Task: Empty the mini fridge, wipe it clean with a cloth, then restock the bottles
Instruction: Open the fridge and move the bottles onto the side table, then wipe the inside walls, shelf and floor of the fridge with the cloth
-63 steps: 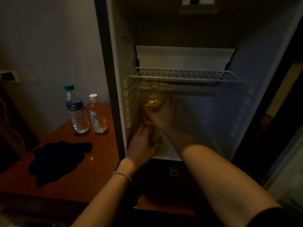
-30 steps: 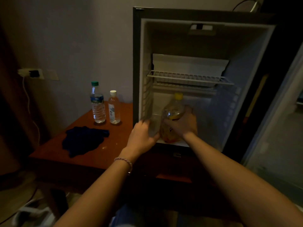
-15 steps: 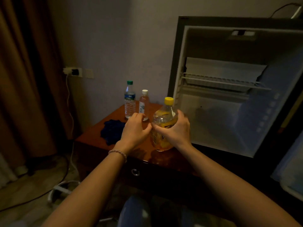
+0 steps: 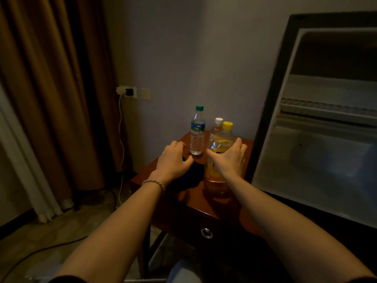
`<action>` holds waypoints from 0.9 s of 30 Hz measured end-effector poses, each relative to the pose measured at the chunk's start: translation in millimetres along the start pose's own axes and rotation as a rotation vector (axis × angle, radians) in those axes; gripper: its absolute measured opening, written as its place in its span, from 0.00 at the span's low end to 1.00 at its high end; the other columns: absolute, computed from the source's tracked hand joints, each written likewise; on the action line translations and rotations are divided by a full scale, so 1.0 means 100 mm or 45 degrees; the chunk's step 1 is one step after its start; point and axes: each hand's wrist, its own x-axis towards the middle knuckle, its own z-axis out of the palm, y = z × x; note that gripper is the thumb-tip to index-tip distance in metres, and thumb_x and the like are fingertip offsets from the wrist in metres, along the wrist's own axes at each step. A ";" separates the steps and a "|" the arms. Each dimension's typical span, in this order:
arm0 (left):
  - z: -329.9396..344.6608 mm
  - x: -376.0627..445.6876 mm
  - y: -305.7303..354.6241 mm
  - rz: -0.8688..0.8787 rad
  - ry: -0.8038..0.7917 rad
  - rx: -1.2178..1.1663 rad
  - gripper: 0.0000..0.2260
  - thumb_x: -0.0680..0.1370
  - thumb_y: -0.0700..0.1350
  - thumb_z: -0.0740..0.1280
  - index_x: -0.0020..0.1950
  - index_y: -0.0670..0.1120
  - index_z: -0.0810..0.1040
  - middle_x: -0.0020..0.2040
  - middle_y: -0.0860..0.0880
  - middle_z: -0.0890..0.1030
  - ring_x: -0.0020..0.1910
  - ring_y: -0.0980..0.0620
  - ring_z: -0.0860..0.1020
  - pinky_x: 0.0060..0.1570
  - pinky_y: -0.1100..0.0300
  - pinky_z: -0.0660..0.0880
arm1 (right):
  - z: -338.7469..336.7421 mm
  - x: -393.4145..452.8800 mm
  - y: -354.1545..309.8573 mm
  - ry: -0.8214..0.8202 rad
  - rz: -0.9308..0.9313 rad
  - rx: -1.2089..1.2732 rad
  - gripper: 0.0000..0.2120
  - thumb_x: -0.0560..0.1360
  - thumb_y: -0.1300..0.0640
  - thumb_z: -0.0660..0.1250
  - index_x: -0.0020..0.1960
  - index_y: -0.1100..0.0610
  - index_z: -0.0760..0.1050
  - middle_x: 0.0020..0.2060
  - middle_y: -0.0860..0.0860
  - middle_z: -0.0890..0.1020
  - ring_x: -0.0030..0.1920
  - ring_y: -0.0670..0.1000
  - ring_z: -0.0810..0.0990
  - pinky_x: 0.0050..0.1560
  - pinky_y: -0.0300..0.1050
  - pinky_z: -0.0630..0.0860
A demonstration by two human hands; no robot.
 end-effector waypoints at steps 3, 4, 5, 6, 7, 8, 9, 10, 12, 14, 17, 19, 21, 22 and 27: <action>0.14 0.14 -0.13 0.031 -0.055 0.061 0.19 0.79 0.55 0.66 0.64 0.46 0.73 0.61 0.48 0.75 0.59 0.47 0.74 0.55 0.52 0.77 | 0.17 0.19 0.04 0.065 0.050 -0.043 0.55 0.63 0.44 0.81 0.78 0.56 0.52 0.69 0.57 0.62 0.68 0.62 0.68 0.65 0.60 0.72; 0.19 0.20 -0.16 0.038 -0.072 0.086 0.20 0.79 0.56 0.66 0.65 0.46 0.73 0.62 0.48 0.74 0.60 0.47 0.74 0.55 0.52 0.77 | 0.22 0.25 0.06 0.090 0.069 -0.060 0.55 0.62 0.44 0.81 0.77 0.56 0.52 0.69 0.57 0.62 0.68 0.62 0.68 0.64 0.61 0.72; 0.24 0.25 -0.20 0.041 -0.089 0.107 0.21 0.79 0.56 0.66 0.66 0.46 0.72 0.63 0.48 0.74 0.61 0.48 0.73 0.56 0.52 0.77 | 0.26 0.30 0.09 0.113 0.098 -0.068 0.55 0.62 0.43 0.81 0.77 0.55 0.52 0.69 0.57 0.62 0.67 0.63 0.68 0.64 0.61 0.72; 0.28 0.30 -0.23 0.042 -0.108 0.124 0.21 0.79 0.57 0.65 0.67 0.46 0.72 0.64 0.48 0.74 0.62 0.48 0.73 0.57 0.53 0.77 | 0.30 0.35 0.12 0.131 0.134 -0.067 0.55 0.62 0.43 0.81 0.77 0.55 0.51 0.70 0.58 0.61 0.68 0.63 0.67 0.64 0.61 0.72; 0.33 0.35 -0.26 0.051 -0.128 0.143 0.22 0.79 0.57 0.65 0.68 0.47 0.71 0.65 0.48 0.73 0.62 0.48 0.73 0.57 0.53 0.77 | 0.34 0.39 0.16 0.144 0.167 -0.064 0.56 0.62 0.43 0.81 0.78 0.55 0.50 0.71 0.58 0.60 0.69 0.63 0.66 0.65 0.61 0.71; 0.38 0.40 -0.29 0.067 -0.147 0.166 0.22 0.79 0.58 0.64 0.68 0.47 0.71 0.65 0.48 0.73 0.62 0.48 0.72 0.57 0.53 0.77 | 0.37 0.42 0.21 0.158 0.190 -0.062 0.57 0.62 0.43 0.81 0.78 0.55 0.50 0.72 0.58 0.60 0.70 0.63 0.65 0.66 0.61 0.70; 0.43 0.44 -0.31 0.086 -0.160 0.187 0.22 0.79 0.58 0.64 0.69 0.48 0.71 0.65 0.49 0.73 0.62 0.48 0.72 0.57 0.53 0.76 | 0.41 0.45 0.25 0.178 0.201 -0.060 0.57 0.62 0.42 0.81 0.78 0.55 0.49 0.72 0.57 0.59 0.70 0.63 0.65 0.66 0.62 0.70; 0.49 0.48 -0.33 0.098 -0.171 0.201 0.23 0.79 0.59 0.64 0.69 0.48 0.71 0.65 0.49 0.73 0.62 0.49 0.72 0.57 0.53 0.76 | 0.44 0.47 0.29 0.202 0.203 -0.059 0.57 0.62 0.41 0.80 0.78 0.54 0.49 0.72 0.57 0.59 0.70 0.63 0.65 0.66 0.63 0.70; 0.58 0.53 -0.36 0.089 -0.177 0.205 0.24 0.78 0.61 0.63 0.69 0.48 0.71 0.64 0.49 0.73 0.61 0.49 0.72 0.57 0.53 0.76 | 0.50 0.52 0.35 0.235 0.196 -0.073 0.57 0.61 0.39 0.80 0.78 0.53 0.50 0.71 0.56 0.59 0.70 0.63 0.64 0.66 0.65 0.69; 0.68 0.55 -0.37 0.054 -0.181 0.202 0.25 0.78 0.63 0.62 0.68 0.49 0.72 0.63 0.49 0.74 0.60 0.48 0.73 0.56 0.51 0.76 | 0.54 0.56 0.37 0.238 0.183 -0.101 0.56 0.62 0.38 0.79 0.78 0.54 0.50 0.71 0.56 0.59 0.69 0.63 0.64 0.66 0.65 0.68; 0.79 0.56 -0.39 0.017 -0.191 0.200 0.25 0.78 0.65 0.60 0.65 0.49 0.74 0.61 0.50 0.75 0.58 0.48 0.74 0.56 0.50 0.76 | 0.58 0.56 0.38 0.260 0.159 -0.163 0.55 0.64 0.36 0.77 0.78 0.52 0.49 0.70 0.56 0.59 0.68 0.64 0.63 0.66 0.65 0.68; 0.80 0.55 -0.40 0.003 -0.194 0.196 0.23 0.78 0.65 0.60 0.63 0.50 0.75 0.59 0.50 0.75 0.57 0.48 0.74 0.55 0.50 0.77 | 0.58 0.55 0.37 0.254 0.160 -0.177 0.54 0.64 0.36 0.76 0.77 0.53 0.50 0.70 0.57 0.60 0.67 0.64 0.63 0.66 0.63 0.67; 0.79 0.54 -0.42 -0.017 -0.211 0.179 0.22 0.78 0.64 0.59 0.61 0.50 0.76 0.58 0.50 0.76 0.56 0.48 0.75 0.55 0.49 0.77 | 0.57 0.55 0.34 0.226 0.172 -0.188 0.55 0.64 0.35 0.76 0.78 0.54 0.48 0.71 0.58 0.59 0.68 0.65 0.63 0.66 0.63 0.65; 0.78 0.53 -0.43 -0.027 -0.219 0.164 0.22 0.78 0.64 0.59 0.61 0.50 0.76 0.58 0.50 0.76 0.55 0.49 0.75 0.54 0.50 0.77 | 0.55 0.53 0.33 0.198 0.174 -0.196 0.55 0.65 0.34 0.75 0.78 0.54 0.47 0.71 0.58 0.58 0.69 0.65 0.62 0.67 0.63 0.65; 0.67 0.43 -0.53 -0.019 -0.202 0.127 0.19 0.80 0.61 0.59 0.58 0.48 0.77 0.56 0.49 0.76 0.56 0.48 0.73 0.56 0.51 0.75 | 0.43 0.23 0.33 0.104 -0.232 -0.432 0.46 0.75 0.37 0.65 0.79 0.53 0.42 0.77 0.59 0.49 0.76 0.64 0.50 0.72 0.65 0.59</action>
